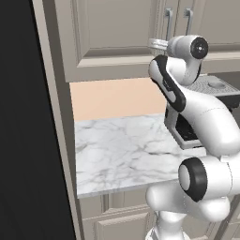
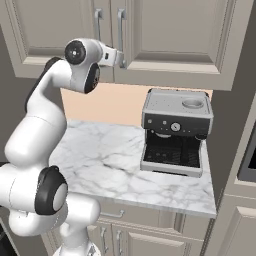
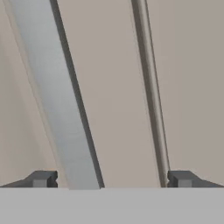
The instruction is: Open the cabinet directly in front. Then move the liquor and the cup to the dining counter with the candle on it.
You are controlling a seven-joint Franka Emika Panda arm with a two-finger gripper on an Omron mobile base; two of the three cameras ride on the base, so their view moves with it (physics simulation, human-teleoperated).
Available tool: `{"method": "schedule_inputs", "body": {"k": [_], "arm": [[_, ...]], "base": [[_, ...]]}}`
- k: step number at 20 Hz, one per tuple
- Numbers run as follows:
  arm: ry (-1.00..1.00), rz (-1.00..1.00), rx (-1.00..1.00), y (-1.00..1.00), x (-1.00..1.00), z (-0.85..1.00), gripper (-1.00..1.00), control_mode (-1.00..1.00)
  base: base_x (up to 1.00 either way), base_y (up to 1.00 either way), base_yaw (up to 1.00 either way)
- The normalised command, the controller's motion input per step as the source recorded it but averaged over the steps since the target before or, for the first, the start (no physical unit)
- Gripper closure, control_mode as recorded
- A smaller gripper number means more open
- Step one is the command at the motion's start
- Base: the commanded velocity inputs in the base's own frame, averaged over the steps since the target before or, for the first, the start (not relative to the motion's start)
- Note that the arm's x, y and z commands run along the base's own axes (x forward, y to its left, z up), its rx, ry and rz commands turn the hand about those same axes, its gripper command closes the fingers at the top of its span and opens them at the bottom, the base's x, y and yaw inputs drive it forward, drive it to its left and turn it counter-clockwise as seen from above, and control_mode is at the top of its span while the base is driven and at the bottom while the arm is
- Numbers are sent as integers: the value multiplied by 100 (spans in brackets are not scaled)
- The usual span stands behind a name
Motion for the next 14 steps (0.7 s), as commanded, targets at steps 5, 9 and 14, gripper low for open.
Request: {"method": "schedule_inputs", "body": {"k": [5, 9, 14], "arm": [[0, 0, 0, 0, 13, -2, 100, -100], [0, 0, 0, 0, 0, 0, 100, -100], [0, 0, 0, 0, 0, 0, 100, -100]], "base": [[0, 0, 0], [0, 0, 0], [0, 0, 0]]}}
